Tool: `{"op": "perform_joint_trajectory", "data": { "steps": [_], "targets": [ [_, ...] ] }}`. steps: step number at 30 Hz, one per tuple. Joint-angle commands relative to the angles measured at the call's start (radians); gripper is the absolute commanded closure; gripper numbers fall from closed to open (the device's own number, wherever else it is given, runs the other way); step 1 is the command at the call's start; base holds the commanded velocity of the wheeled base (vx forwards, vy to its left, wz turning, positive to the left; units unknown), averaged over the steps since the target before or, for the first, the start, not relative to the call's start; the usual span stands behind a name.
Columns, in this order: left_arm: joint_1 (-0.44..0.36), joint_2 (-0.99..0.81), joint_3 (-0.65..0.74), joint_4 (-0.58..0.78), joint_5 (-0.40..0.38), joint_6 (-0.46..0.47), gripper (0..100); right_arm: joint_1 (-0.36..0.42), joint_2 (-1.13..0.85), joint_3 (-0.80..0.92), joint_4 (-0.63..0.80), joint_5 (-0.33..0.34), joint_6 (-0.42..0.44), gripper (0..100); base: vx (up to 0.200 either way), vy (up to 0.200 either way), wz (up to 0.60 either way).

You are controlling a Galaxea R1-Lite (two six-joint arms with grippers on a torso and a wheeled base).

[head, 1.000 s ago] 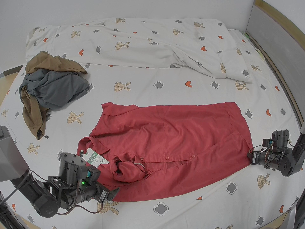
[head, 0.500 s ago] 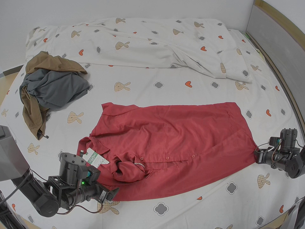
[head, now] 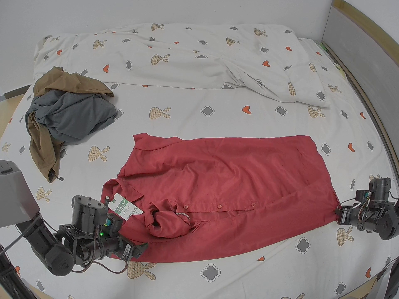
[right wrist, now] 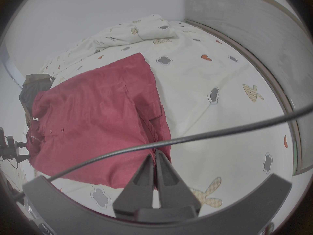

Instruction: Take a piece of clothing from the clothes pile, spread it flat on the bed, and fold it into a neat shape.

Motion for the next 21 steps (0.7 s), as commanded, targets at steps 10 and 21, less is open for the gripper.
{"op": "perform_joint_trajectory", "data": {
  "steps": [10,21],
  "targets": [
    [0.007,0.0,-0.001,-0.001,0.0,0.0,0,-0.053,-0.008,0.013,-0.002,-0.007,0.0,0,0.0,0.0,0.0],
    [0.007,-0.003,-0.012,-0.001,0.0,-0.003,0,0.004,-0.034,-0.084,0.006,0.072,0.122,0,0.0,0.0,0.0]
  ]
}}
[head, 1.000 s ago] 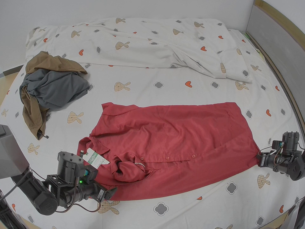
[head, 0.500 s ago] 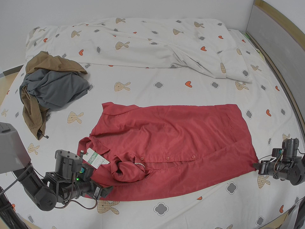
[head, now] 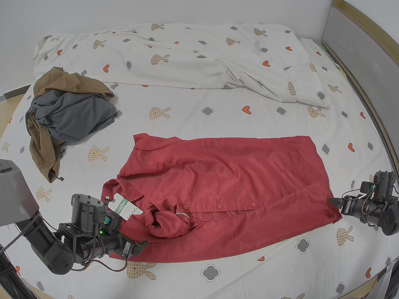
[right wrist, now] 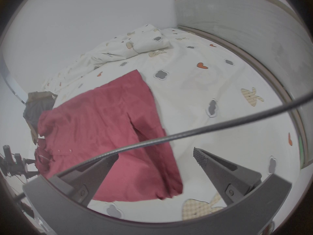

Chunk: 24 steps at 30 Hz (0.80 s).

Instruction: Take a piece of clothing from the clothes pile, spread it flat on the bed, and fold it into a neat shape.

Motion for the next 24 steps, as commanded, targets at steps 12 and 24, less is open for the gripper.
{"op": "perform_joint_trajectory", "data": {
  "steps": [12,24],
  "targets": [
    [0.005,-0.004,-0.001,0.0,0.0,0.001,0,0.009,0.165,-0.08,-0.002,0.015,0.04,100,0.0,0.0,0.0],
    [0.003,0.003,-0.001,0.0,0.0,0.003,0,0.018,0.013,0.024,0.01,0.012,0.045,100,0.0,0.0,0.0]
  ]
}}
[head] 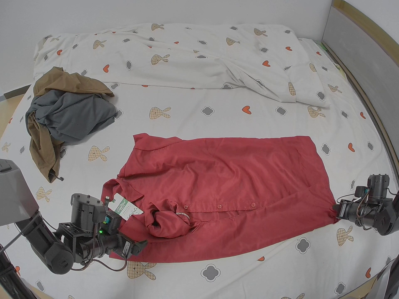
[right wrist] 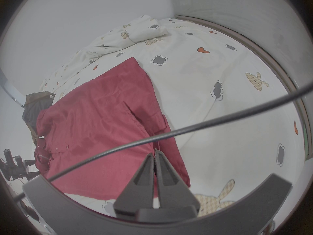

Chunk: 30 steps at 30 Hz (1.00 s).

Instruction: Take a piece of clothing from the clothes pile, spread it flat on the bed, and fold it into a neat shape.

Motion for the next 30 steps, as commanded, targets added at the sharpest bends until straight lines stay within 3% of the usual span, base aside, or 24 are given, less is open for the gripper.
{"op": "perform_joint_trajectory", "data": {
  "steps": [1,11,19,24,30],
  "targets": [
    [-0.001,0.004,0.0,0.0,0.001,0.001,0,0.002,-0.074,0.057,0.004,-0.003,-0.001,100,0.0,0.0,0.0],
    [-0.001,0.001,0.001,0.0,0.001,0.001,0,-0.041,-0.059,0.141,-0.004,-0.004,-0.037,100,0.0,0.0,0.0],
    [-0.001,0.002,0.001,0.0,0.001,0.001,0,-0.139,-0.002,0.137,-0.008,-0.001,-0.084,100,0.0,0.0,0.0],
    [-0.001,0.004,0.001,0.0,0.001,0.001,0,-0.125,0.012,0.127,-0.01,0.006,-0.09,100,0.0,0.0,0.0],
    [-0.001,0.005,0.003,-0.02,0.001,0.001,0,-0.053,0.004,0.111,-0.01,0.0,-0.09,100,0.0,0.0,0.0]
  ]
}}
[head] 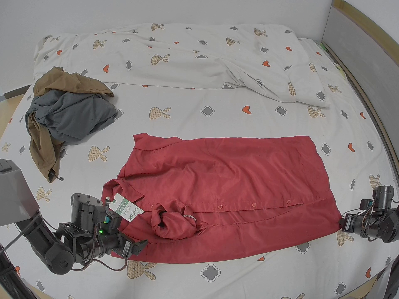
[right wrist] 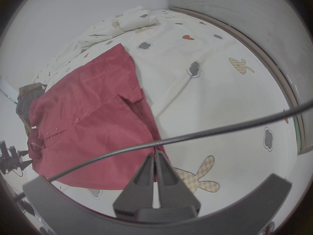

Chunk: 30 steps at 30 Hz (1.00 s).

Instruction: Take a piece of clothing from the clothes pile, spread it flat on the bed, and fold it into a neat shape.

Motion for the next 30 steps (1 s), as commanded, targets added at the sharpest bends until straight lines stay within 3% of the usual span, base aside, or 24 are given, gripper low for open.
{"op": "perform_joint_trajectory", "data": {
  "steps": [1,18,22,27,30],
  "targets": [
    [0.0,0.001,0.003,-0.013,0.001,-0.002,0,0.045,0.001,-0.009,0.0,-0.002,0.0,0,0.0,0.0,0.0],
    [-0.022,-0.105,-0.017,-0.002,0.001,-0.005,0,0.054,-0.299,-0.044,0.016,-0.004,0.016,0,0.0,0.0,0.0],
    [-0.059,-0.072,-0.156,0.113,0.001,-0.063,0,0.068,-0.317,-0.075,0.016,-0.004,0.051,0,0.0,0.0,0.0],
    [-0.085,-0.059,-0.344,0.349,-0.042,-0.14,0,0.075,-0.323,-0.11,0.019,-0.004,0.092,0,0.0,0.0,0.0],
    [-0.085,-0.011,-0.417,0.397,-0.039,-0.16,0,0.077,-0.325,-0.113,0.017,-0.004,0.092,0,0.0,0.0,0.0]
  ]
}}
